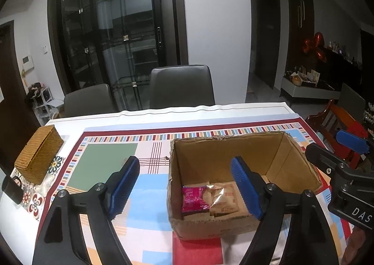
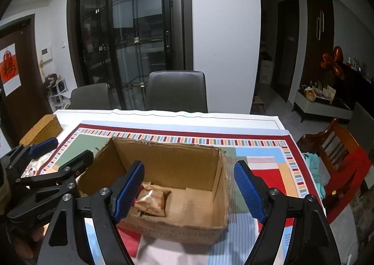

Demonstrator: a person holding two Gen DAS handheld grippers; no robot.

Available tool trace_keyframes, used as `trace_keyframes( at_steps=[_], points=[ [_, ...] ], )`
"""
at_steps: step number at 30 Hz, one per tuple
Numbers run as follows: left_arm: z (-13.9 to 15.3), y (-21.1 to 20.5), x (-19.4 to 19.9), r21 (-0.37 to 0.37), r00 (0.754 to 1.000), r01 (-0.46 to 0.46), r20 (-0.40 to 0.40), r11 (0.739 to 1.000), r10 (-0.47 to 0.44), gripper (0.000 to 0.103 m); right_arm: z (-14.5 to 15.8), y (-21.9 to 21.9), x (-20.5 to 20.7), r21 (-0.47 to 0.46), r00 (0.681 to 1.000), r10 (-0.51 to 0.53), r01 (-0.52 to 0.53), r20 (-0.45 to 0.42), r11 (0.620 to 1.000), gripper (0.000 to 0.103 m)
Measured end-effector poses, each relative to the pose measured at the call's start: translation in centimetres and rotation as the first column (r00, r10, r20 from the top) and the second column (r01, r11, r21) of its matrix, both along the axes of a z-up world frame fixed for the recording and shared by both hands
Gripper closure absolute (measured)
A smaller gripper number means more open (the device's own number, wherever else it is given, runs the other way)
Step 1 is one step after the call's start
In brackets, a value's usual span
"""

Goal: Organize snacks
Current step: 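Open the left tool to drop the pink pack while the right drops the biscuits, then withdraw both open tools from the box back toward the snack pile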

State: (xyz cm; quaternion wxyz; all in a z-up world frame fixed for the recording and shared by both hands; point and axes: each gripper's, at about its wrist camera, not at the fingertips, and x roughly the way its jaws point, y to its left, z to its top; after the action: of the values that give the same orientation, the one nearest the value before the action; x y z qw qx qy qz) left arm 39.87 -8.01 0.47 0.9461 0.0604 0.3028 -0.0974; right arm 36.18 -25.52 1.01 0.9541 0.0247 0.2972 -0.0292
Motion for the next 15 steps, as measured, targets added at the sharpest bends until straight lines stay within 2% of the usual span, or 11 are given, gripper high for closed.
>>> trace_keyframes(
  at_steps=[15],
  points=[
    [2.7,0.6,-4.0,-0.003,0.999,-0.001,0.039,1.0,0.002,0.023,2.8,0.4,-4.3,-0.014,0.997,-0.005,0.006,0.071,1.0,0.023]
  ],
)
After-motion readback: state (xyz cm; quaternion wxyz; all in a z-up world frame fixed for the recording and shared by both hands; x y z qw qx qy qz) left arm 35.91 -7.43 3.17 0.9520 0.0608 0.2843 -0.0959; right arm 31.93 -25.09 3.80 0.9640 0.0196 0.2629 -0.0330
